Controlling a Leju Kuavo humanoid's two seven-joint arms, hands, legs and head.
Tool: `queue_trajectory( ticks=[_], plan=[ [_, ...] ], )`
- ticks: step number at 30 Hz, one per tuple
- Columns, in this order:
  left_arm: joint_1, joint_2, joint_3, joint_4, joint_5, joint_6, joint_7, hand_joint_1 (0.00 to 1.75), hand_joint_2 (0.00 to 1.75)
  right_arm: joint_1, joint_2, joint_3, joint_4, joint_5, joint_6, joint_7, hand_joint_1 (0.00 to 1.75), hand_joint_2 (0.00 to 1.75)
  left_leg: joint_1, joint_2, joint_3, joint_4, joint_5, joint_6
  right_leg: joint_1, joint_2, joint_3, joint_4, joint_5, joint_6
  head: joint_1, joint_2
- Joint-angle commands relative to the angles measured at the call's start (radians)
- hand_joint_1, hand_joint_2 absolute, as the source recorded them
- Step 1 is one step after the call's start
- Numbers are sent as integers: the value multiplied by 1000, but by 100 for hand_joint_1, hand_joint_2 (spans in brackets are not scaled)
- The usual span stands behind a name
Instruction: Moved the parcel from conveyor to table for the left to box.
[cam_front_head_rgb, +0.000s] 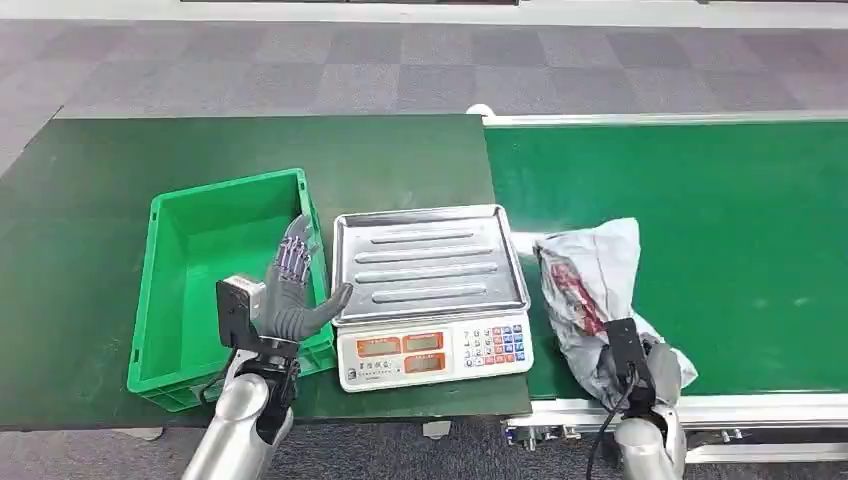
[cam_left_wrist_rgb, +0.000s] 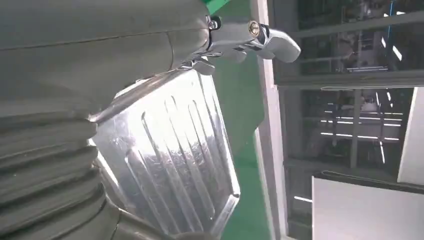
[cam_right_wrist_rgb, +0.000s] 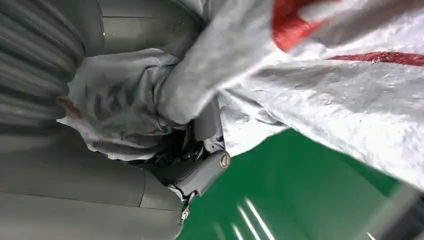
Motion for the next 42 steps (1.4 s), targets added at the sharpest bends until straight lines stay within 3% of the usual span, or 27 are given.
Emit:
queue_trajectory(
  ticks=[1,3,10,13,23,37,38,39,42],
  plan=[
    [-7,36,-22,9,-6,11,-1,0,175,-15,-11,95,-269,-28,0,27,175,175,-2,3,-2,0,0,1,-2,2,-4,2,0,0,0,0],
    [-8,39,-22,10,-8,18,-6,0,175,-32,-24,119,-298,-42,-29,-17,175,175,-2,1,-1,-1,0,0,-2,1,-3,1,0,0,0,0],
    [-14,43,-8,26,-2,35,-27,0,175,-45,-52,213,-410,-59,1,10,175,175,-4,2,-4,-1,2,2,-3,1,-6,2,0,0,0,0],
    [-43,45,-3,52,2,32,-33,0,175,-85,-21,327,-323,-41,58,18,175,175,-3,3,-3,-1,2,1,-3,3,-6,2,1,0,0,0],
    [-98,44,-28,61,-11,79,-47,0,175,-276,112,593,-67,-74,98,30,175,175,-2,6,-5,-1,4,-2,-2,6,-11,6,2,-2,0,0],
    [-110,50,-26,90,-7,99,-52,0,175,-339,147,708,-38,-140,167,49,175,175,-3,0,-7,-2,7,-3,-2,0,-13,8,2,-4,0,0],
    [-109,50,-26,91,-7,100,-53,0,175,-344,145,712,-34,-144,173,51,9,175,-3,0,-8,-2,7,-3,-3,0,-13,8,2,-4,0,0],
    [-109,50,-25,93,-6,100,-53,0,175,-348,144,714,-32,-149,175,54,0,175,-3,-2,-9,-1,7,-2,-2,-1,-13,8,2,-4,0,0],
    [-107,52,-22,96,-4,102,-55,0,175,-353,137,715,-26,-173,192,62,0,175,-3,-1,-9,-2,8,-3,-2,0,-13,8,2,-4,0,0]
  ],
)
